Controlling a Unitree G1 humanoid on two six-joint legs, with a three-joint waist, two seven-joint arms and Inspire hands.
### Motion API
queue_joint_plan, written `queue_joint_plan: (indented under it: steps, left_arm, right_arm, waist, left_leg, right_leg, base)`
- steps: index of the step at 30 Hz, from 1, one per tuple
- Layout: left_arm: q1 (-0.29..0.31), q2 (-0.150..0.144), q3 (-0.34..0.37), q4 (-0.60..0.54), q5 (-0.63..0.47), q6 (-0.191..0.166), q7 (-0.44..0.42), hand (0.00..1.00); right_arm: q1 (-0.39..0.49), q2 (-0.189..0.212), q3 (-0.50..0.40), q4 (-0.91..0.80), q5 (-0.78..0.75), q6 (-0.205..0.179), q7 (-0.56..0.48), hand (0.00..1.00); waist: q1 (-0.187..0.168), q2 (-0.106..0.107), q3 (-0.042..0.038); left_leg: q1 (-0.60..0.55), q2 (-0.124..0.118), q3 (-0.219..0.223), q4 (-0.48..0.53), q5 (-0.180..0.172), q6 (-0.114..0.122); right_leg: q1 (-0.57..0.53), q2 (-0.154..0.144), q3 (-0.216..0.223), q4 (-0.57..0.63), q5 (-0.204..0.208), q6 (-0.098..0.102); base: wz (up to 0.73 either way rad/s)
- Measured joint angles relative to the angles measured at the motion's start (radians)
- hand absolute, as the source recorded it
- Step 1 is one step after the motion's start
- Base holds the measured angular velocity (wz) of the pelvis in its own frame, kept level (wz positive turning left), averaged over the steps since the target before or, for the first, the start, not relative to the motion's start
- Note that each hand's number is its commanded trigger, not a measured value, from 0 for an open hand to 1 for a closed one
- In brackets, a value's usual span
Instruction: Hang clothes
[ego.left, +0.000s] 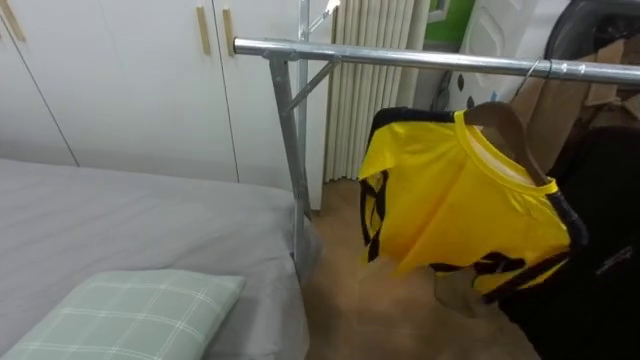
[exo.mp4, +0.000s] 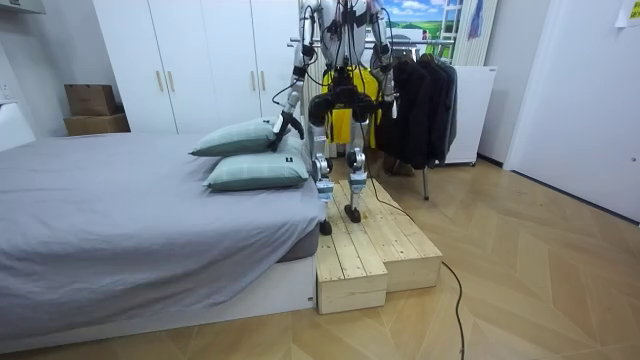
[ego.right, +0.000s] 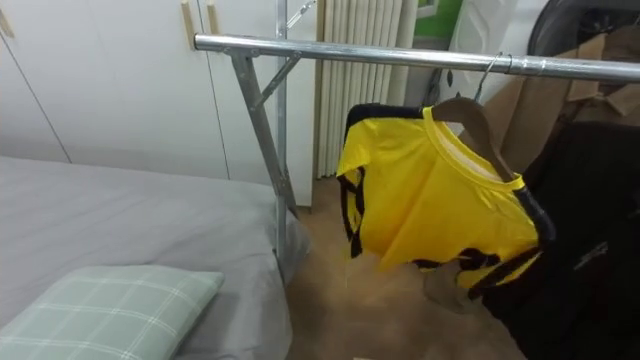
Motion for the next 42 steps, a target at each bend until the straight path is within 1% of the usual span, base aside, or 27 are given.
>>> queue_joint_plan:
  steps: [4, 6, 10, 12, 13, 16, 19, 21, 23, 26, 31, 33, 36, 41, 42]
  left_arm:
    - [-0.013, -0.005, -0.002, 0.013, -0.056, 0.000, 0.022, 0.00]
    - [-0.014, -0.009, -0.004, 0.022, -0.060, 0.000, 0.026, 0.00]
    - [-0.014, -0.012, -0.006, 0.025, -0.069, 0.000, 0.026, 0.00]
    - [-0.014, -0.017, -0.008, 0.033, -0.072, 0.002, 0.033, 0.00]
    - [-0.014, -0.020, -0.008, 0.036, -0.081, 0.002, 0.035, 0.00]
    - [-0.014, -0.021, -0.008, 0.042, -0.100, 0.002, 0.036, 0.00]
    - [-0.014, -0.021, -0.008, 0.051, -0.101, 0.003, 0.036, 0.00]
    - [-0.014, -0.022, -0.008, 0.051, -0.101, 0.003, 0.036, 0.00]
    - [-0.014, -0.026, -0.008, 0.051, -0.101, 0.008, 0.035, 0.00]
    - [-0.015, -0.030, -0.008, 0.052, -0.101, 0.009, 0.034, 0.00]
    - [-0.025, -0.030, -0.026, 0.052, -0.101, 0.019, 0.017, 0.00]
    - [-0.032, -0.030, -0.028, 0.058, -0.101, 0.019, 0.006, 0.00]
    - [-0.048, -0.030, -0.045, 0.063, -0.109, 0.020, 0.000, 0.00]
    - [-0.063, -0.030, -0.055, 0.066, -0.110, 0.020, 0.000, 0.00]
    - [-0.065, -0.029, -0.071, 0.070, -0.122, 0.020, 0.002, 0.00]
  right_arm:
    - [0.046, 0.023, 0.005, 0.003, -0.027, -0.004, -0.001, 0.00]
    - [0.059, 0.032, 0.022, 0.004, -0.029, -0.004, 0.002, 0.00]
    - [0.076, 0.043, 0.022, 0.009, -0.039, -0.004, 0.001, 0.00]
    - [0.076, 0.047, 0.028, 0.010, -0.039, -0.005, 0.004, 0.00]
    - [0.076, 0.049, 0.029, 0.010, -0.039, -0.005, 0.009, 0.00]
    - [0.078, 0.057, 0.029, 0.018, -0.039, -0.005, 0.014, 0.00]
    - [0.083, 0.060, 0.028, 0.039, -0.037, -0.003, 0.031, 0.00]
    - [0.088, 0.061, 0.028, 0.039, -0.037, 0.001, 0.035, 0.00]
    - [0.089, 0.062, 0.028, 0.040, -0.037, 0.001, 0.034, 0.00]
    - [0.090, 0.062, 0.028, 0.045, -0.035, 0.001, 0.035, 0.00]
    - [0.083, 0.062, 0.028, 0.049, -0.035, 0.001, 0.038, 0.00]
    - [0.079, 0.062, 0.028, 0.056, -0.035, 0.001, 0.046, 0.00]
    - [0.078, 0.063, 0.030, 0.056, -0.004, 0.002, 0.048, 0.00]
    - [0.067, 0.062, 0.034, 0.056, 0.025, 0.002, 0.047, 0.00]
    - [0.062, 0.062, 0.053, 0.056, 0.034, 0.002, 0.044, 0.00]
  waist:
    - [0.000, 0.003, 0.0011]
    - [-0.001, 0.007, 0.0019]
    - [-0.010, 0.011, 0.0034]
    - [-0.027, 0.011, 0.0037]
    - [-0.033, 0.011, 0.0037]
    - [-0.043, 0.012, 0.0047]
    - [-0.060, 0.014, 0.0054]
    - [-0.062, 0.015, 0.0052]
    - [-0.067, 0.021, 0.0072]
    - [-0.082, 0.027, 0.0068]
    - [-0.083, 0.039, 0.0076]
    - [-0.084, 0.044, 0.0095]
    - [-0.084, 0.049, 0.0125]
    - [-0.084, 0.049, 0.0129]
    - [-0.084, 0.049, 0.0128]
  left_leg:
    - [-0.001, 0.002, 0.006, -0.005, 0.000, -0.001]
    - [-0.001, 0.003, 0.021, -0.008, -0.001, -0.001]
    - [0.000, 0.003, 0.032, -0.010, -0.001, -0.001]
    - [0.000, 0.002, 0.033, -0.011, -0.001, -0.001]
    - [0.000, 0.002, 0.041, -0.012, -0.001, -0.002]
    - [-0.001, 0.005, 0.059, -0.013, -0.002, -0.003]
    - [-0.001, 0.005, 0.061, -0.013, -0.002, -0.003]
    - [-0.004, 0.005, 0.070, -0.014, -0.003, -0.003]
    - [-0.002, 0.005, 0.084, -0.013, -0.004, -0.004]
    - [-0.002, 0.005, 0.087, -0.013, -0.005, -0.004]
    - [-0.005, 0.005, 0.103, -0.014, -0.005, -0.004]
    - [-0.005, 0.005, 0.108, -0.014, -0.005, -0.004]
    - [-0.006, 0.005, 0.107, -0.014, -0.006, -0.003]
    - [-0.007, 0.005, 0.105, -0.014, -0.006, -0.003]
    - [-0.007, 0.005, 0.105, -0.014, -0.006, -0.003]
  right_leg:
    - [-0.005, 0.005, 0.004, -0.002, 0.000, -0.001]
    - [-0.014, 0.008, 0.017, 0.000, 0.003, -0.002]
    - [-0.017, 0.012, 0.029, -0.001, 0.005, -0.001]
    - [-0.019, 0.012, 0.031, 0.000, 0.005, -0.001]
    - [-0.023, 0.014, 0.036, 0.002, 0.006, -0.001]
    - [-0.033, 0.019, 0.047, 0.006, 0.010, -0.002]
    - [-0.035, 0.019, 0.051, 0.007, 0.010, -0.002]
    - [-0.044, 0.021, 0.061, 0.014, 0.010, -0.002]
    - [-0.051, 0.025, 0.074, 0.019, 0.011, -0.002]
    - [-0.052, 0.025, 0.077, 0.021, 0.011, -0.002]
    - [-0.063, 0.030, 0.098, 0.023, 0.014, -0.001]
    - [-0.065, 0.032, 0.104, 0.023, 0.016, 0.000]
    - [-0.065, 0.031, 0.104, 0.021, 0.018, 0.001]
    - [-0.065, 0.031, 0.103, 0.020, 0.019, 0.001]
    - [-0.065, 0.031, 0.102, 0.020, 0.019, 0.001]
  base:
    - [-0.06]
    - [-0.18]
    - [-0.10]
    - [-0.03]
    - [-0.17]
    - [-0.16]
    - [-0.03]
    - [-0.14]
    - [-0.19]
    - [-0.04]
    - [-0.11]
    - [-0.07]
    - [0.00]
    - [0.00]
    - [0.00]
